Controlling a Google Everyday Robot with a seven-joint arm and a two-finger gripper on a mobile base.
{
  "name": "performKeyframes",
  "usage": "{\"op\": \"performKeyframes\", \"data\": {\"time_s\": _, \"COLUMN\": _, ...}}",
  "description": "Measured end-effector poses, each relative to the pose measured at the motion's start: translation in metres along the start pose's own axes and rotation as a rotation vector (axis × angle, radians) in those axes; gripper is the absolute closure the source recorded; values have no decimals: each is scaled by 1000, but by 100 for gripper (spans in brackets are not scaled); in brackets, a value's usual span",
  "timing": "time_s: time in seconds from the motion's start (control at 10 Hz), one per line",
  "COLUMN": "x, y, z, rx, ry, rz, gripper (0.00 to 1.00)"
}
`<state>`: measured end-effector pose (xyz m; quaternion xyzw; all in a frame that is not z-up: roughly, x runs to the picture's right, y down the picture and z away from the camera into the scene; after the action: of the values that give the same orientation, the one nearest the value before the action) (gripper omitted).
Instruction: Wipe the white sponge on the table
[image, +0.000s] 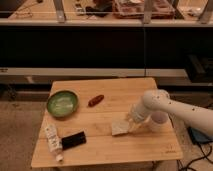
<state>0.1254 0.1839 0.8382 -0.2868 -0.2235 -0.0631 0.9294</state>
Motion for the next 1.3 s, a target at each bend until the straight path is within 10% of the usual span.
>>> {"op": "performKeyframes", "data": {"time_s": 0.6, "x": -70, "y": -25, "z": 44, "rx": -68, "ry": -83, "rz": -167, "gripper": 95}}
{"op": "performKeyframes", "data": {"time_s": 1.0, "x": -105, "y": 34, "z": 61, "rx": -194, "ry": -103, "rz": -338, "gripper": 95}}
{"op": "performKeyframes", "data": {"time_s": 1.3, "x": -87, "y": 73, "z": 48, "rx": -231, "ry": -68, "rz": -353, "gripper": 95}}
